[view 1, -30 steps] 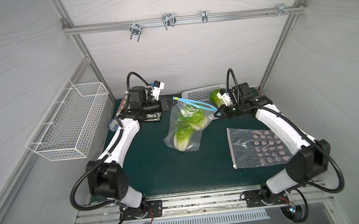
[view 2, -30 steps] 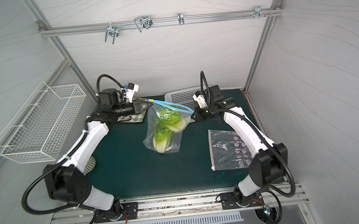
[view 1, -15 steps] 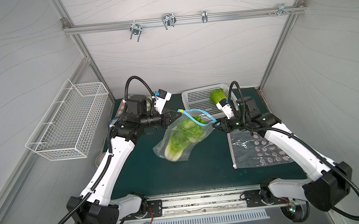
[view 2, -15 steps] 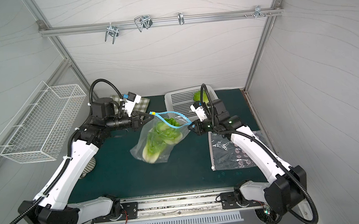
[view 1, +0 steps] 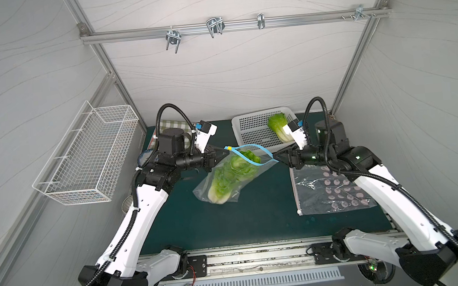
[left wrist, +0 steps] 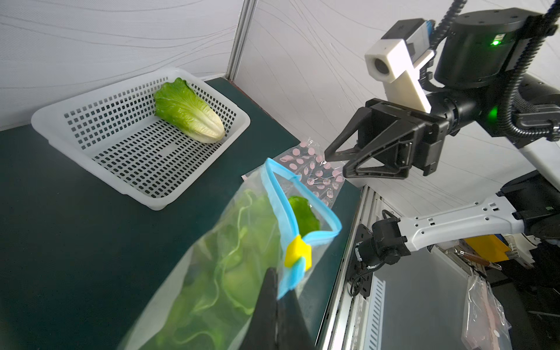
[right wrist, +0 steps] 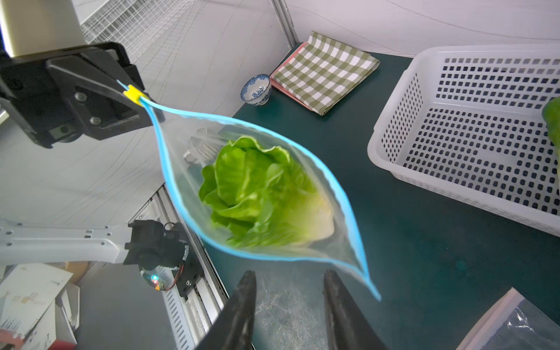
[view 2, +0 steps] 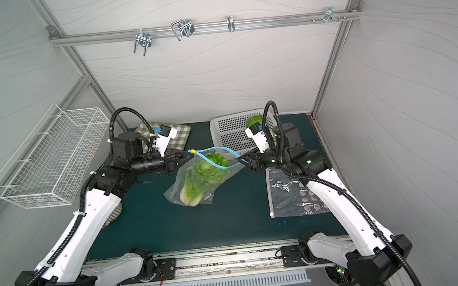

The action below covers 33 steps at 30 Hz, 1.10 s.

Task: Put the chinese cabbages into a zipper bag and zip it
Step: Adjust the zipper food storage bag at the center of the board, then zip the zipper on the zipper food storage bag.

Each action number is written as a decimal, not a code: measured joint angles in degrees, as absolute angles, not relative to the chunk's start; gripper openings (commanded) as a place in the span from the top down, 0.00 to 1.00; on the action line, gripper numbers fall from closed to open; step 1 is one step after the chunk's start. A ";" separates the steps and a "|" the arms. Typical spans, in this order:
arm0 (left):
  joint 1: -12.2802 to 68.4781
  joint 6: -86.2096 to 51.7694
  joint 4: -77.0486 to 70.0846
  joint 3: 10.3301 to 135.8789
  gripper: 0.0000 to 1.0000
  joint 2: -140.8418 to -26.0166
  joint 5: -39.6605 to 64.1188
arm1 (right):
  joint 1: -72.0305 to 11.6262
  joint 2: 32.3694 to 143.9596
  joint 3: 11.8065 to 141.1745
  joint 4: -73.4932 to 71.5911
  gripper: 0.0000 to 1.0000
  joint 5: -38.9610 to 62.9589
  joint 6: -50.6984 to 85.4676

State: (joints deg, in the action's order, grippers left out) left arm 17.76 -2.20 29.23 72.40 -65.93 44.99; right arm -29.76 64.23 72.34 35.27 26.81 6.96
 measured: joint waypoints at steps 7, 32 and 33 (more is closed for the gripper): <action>18.26 -1.13 29.50 72.40 1.00 -67.24 44.36 | -34.65 69.01 75.20 34.54 0.60 25.93 5.61; 21.93 8.40 34.11 72.40 1.00 -67.85 43.27 | -45.95 87.81 95.61 36.14 0.77 31.05 -14.79; 22.04 8.40 34.11 72.40 1.00 -67.83 43.27 | -45.95 87.96 95.70 36.14 0.78 30.98 -14.83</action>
State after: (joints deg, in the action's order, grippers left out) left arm 22.04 8.40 34.11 72.40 -67.83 43.27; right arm -45.95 87.96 95.70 36.14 30.98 -14.83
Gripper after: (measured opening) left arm 0.050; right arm 0.239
